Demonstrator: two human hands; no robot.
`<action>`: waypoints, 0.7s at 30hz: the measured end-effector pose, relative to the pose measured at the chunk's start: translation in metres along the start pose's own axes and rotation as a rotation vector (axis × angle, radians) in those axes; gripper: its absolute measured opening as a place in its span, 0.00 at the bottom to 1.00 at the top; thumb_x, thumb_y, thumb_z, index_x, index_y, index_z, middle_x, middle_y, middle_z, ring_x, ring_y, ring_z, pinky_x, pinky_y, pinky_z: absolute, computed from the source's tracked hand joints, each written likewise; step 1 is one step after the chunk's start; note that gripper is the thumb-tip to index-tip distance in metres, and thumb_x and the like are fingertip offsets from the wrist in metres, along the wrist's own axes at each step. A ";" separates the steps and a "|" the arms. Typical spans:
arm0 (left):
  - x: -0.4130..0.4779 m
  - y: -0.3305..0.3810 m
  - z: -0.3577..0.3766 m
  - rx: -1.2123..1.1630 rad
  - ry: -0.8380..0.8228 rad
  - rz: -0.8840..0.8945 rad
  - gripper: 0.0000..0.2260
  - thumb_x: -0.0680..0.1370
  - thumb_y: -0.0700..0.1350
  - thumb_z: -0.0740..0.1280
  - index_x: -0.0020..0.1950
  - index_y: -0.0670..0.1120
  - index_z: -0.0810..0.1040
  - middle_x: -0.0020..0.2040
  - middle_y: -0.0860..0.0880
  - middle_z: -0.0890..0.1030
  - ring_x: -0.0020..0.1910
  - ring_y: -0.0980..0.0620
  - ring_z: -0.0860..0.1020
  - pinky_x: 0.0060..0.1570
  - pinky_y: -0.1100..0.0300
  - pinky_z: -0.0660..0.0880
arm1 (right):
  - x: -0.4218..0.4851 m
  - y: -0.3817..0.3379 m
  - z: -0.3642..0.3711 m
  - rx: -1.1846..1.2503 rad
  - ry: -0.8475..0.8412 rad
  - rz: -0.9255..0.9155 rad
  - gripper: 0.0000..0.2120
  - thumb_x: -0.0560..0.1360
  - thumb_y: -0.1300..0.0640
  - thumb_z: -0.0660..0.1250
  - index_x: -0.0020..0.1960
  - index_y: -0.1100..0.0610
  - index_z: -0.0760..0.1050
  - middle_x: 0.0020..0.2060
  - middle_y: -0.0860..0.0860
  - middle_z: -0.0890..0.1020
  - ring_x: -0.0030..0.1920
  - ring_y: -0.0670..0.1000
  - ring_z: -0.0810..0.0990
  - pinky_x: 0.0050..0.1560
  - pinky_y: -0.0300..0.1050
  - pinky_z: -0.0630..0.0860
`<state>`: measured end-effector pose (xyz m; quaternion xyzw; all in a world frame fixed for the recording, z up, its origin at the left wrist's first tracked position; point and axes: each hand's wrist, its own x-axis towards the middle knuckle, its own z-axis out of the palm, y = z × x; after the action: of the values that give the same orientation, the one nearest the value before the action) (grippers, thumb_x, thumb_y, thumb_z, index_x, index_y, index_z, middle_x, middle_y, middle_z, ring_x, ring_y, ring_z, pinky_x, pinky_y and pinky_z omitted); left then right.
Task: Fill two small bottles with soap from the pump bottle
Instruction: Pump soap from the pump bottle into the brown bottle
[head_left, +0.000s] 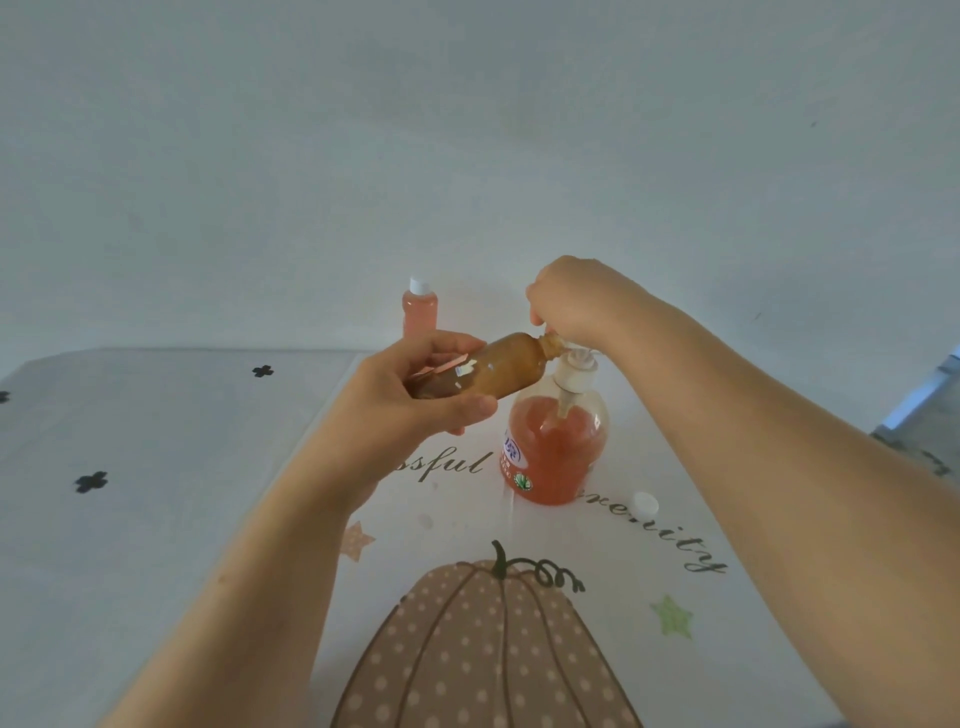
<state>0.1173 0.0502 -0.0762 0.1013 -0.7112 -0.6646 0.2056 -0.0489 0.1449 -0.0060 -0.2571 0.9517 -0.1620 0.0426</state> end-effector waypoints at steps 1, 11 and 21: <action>0.000 0.000 -0.001 0.005 -0.006 -0.010 0.18 0.68 0.34 0.77 0.54 0.50 0.82 0.44 0.50 0.84 0.33 0.54 0.80 0.38 0.67 0.76 | 0.001 0.001 0.002 -0.015 -0.020 0.017 0.12 0.80 0.64 0.59 0.60 0.63 0.78 0.51 0.56 0.80 0.56 0.58 0.80 0.58 0.50 0.77; 0.001 -0.001 -0.002 0.023 -0.027 -0.033 0.17 0.69 0.36 0.77 0.54 0.50 0.82 0.45 0.51 0.84 0.35 0.53 0.81 0.41 0.64 0.78 | 0.000 0.006 0.006 -0.050 0.005 -0.037 0.15 0.82 0.59 0.55 0.57 0.60 0.79 0.51 0.56 0.82 0.55 0.60 0.81 0.55 0.53 0.77; -0.002 0.003 0.002 -0.015 -0.016 -0.011 0.17 0.70 0.35 0.76 0.55 0.49 0.82 0.46 0.49 0.84 0.34 0.52 0.80 0.38 0.68 0.76 | 0.006 -0.002 -0.003 0.019 -0.017 0.051 0.13 0.78 0.61 0.59 0.53 0.60 0.82 0.50 0.56 0.86 0.49 0.56 0.82 0.48 0.48 0.73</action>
<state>0.1189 0.0528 -0.0741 0.0983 -0.7072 -0.6719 0.1970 -0.0537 0.1413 -0.0026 -0.2338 0.9560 -0.1676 0.0574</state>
